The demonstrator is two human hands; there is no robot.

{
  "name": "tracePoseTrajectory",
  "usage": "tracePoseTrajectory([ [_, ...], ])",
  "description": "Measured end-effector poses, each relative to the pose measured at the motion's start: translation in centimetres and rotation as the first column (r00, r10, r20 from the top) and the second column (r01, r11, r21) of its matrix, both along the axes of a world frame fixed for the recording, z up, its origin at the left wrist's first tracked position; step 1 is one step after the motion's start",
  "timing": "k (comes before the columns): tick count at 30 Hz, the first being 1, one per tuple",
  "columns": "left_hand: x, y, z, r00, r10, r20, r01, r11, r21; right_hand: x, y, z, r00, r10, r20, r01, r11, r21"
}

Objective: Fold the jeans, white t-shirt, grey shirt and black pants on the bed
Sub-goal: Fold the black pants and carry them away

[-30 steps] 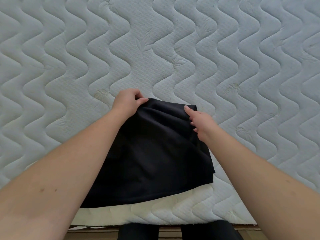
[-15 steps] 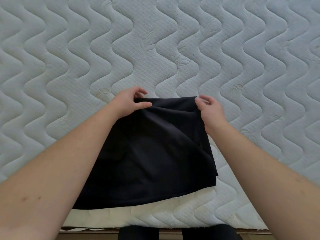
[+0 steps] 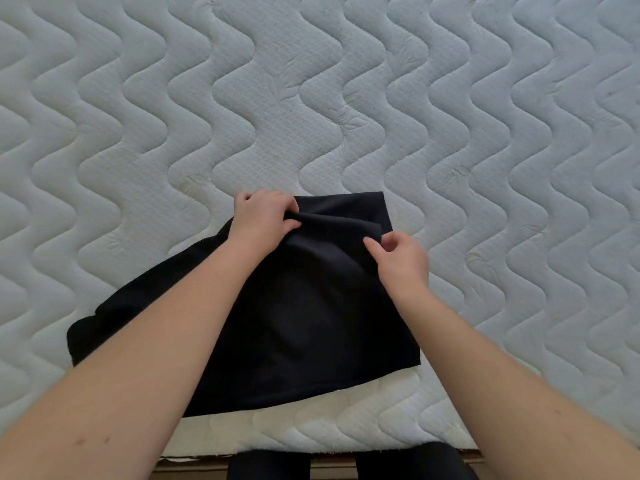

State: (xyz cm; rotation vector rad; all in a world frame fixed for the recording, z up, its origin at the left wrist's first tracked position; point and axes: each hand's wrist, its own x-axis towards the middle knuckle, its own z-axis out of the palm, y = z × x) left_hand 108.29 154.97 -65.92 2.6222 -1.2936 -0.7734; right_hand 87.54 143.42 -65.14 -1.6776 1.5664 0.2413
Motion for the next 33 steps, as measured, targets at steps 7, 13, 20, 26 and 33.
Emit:
tracePoseTrajectory([
  [7, 0.8, -0.7, 0.1, 0.997, 0.072, 0.018, -0.068, 0.985, -0.156, -0.1, -3.8, 0.8, 0.950, -0.119, 0.290, 0.090, 0.990, 0.111],
  [13, 0.9, -1.7, -0.1, 0.995, 0.100, -0.019, -0.102, 0.987, -0.122, 1.5, -5.7, -0.4, 0.799, -0.440, 0.411, 0.282, 0.876, 0.391],
  [20, 2.3, 1.5, -0.3, 0.969, 0.187, -0.159, -0.193, 0.981, -0.019, 1.6, -4.8, -1.1, 0.880, -0.196, 0.432, 0.107, 0.969, 0.221],
  [26, 3.0, 2.6, -1.2, 0.777, 0.520, -0.355, -0.557, 0.831, -0.003, 2.2, -4.5, -1.4, 0.955, -0.004, 0.298, 0.013, 1.000, -0.027],
  [33, 3.3, 1.8, -1.4, 0.701, 0.593, -0.397, -0.665, 0.744, -0.063, 2.2, -6.6, -2.0, 0.970, 0.229, 0.078, -0.198, 0.937, -0.287],
])
